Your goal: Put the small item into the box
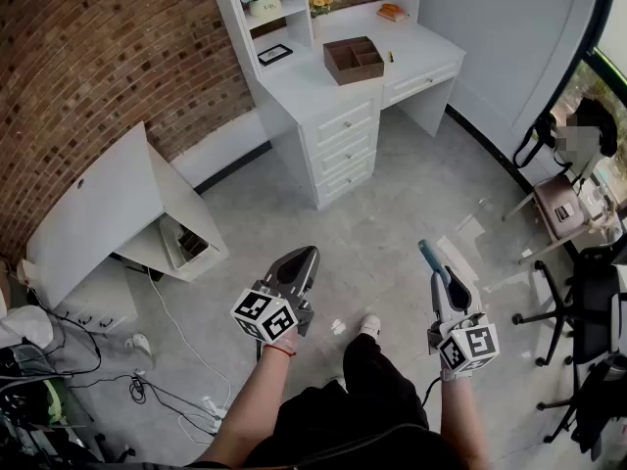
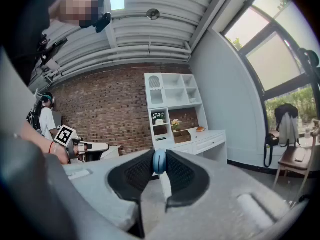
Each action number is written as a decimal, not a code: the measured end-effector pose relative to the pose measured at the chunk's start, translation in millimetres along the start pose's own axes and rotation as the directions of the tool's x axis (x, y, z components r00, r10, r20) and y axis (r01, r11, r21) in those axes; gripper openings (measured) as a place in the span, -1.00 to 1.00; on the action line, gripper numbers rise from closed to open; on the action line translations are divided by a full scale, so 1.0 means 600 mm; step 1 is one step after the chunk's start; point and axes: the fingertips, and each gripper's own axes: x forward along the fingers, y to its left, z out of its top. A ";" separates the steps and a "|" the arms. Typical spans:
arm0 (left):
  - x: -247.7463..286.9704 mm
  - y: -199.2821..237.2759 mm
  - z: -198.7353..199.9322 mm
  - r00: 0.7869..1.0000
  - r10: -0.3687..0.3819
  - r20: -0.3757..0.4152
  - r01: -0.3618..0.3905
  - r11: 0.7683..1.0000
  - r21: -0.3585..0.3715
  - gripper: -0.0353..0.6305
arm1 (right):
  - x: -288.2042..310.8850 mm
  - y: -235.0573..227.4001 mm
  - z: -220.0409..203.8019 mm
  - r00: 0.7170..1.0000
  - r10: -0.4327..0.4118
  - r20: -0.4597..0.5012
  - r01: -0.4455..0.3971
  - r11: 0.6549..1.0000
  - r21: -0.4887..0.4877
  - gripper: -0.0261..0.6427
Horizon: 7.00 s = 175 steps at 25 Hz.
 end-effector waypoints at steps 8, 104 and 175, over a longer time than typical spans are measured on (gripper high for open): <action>0.085 0.045 0.025 0.999 0.032 0.006 -0.032 0.999 -0.018 -0.89 | 0.091 -0.055 0.028 1.000 0.030 -0.010 -0.030 1.000 0.001 -0.73; 0.818 0.551 0.207 0.994 0.113 -0.004 -0.113 0.993 -0.026 -0.89 | 0.973 -0.429 0.123 0.981 0.186 -0.058 -0.181 0.981 0.069 -0.73; 0.925 0.742 0.244 0.873 0.481 0.078 -0.473 0.875 -0.103 -0.89 | 1.299 -0.441 0.006 0.650 0.499 -0.573 -0.653 0.753 -0.085 -0.71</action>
